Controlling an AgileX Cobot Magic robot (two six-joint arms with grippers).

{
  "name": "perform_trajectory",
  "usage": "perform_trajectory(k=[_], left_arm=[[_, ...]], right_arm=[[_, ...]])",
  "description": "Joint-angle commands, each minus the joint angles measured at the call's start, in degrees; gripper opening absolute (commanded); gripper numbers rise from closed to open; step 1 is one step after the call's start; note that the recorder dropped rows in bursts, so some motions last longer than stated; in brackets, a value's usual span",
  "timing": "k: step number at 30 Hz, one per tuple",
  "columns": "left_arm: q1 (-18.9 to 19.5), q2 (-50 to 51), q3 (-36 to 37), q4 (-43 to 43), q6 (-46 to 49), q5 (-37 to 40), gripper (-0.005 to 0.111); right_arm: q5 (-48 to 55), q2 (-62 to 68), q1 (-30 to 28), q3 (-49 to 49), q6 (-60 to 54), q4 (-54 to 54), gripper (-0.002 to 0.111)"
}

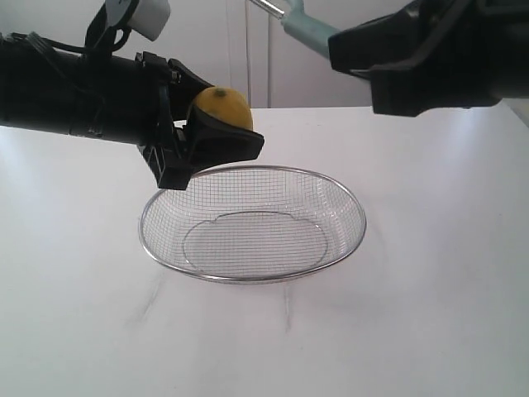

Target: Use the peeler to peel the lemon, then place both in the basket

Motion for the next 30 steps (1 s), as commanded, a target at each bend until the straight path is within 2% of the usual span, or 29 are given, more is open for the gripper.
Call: perform_trajectory(k=[1,23,30], left_arm=[[-0.23,-0.53,-0.32,-1.18,-0.01,0.76,0.0],[-0.23,-0.43,-0.32,-0.96,-0.01,0.76,0.0],[-0.23,-0.43,-0.32,1.51,-0.25,-0.36,0.0]], right_arm=[[-0.79,-1.15,0.34,-0.3,-0.62,-0.51,0.0],[-0.89,2.52,0.34,-0.08,-0.31,-4.0,0.0],[-2.47,6.58,0.34,-0.08,4.07,-7.57,0.0]])
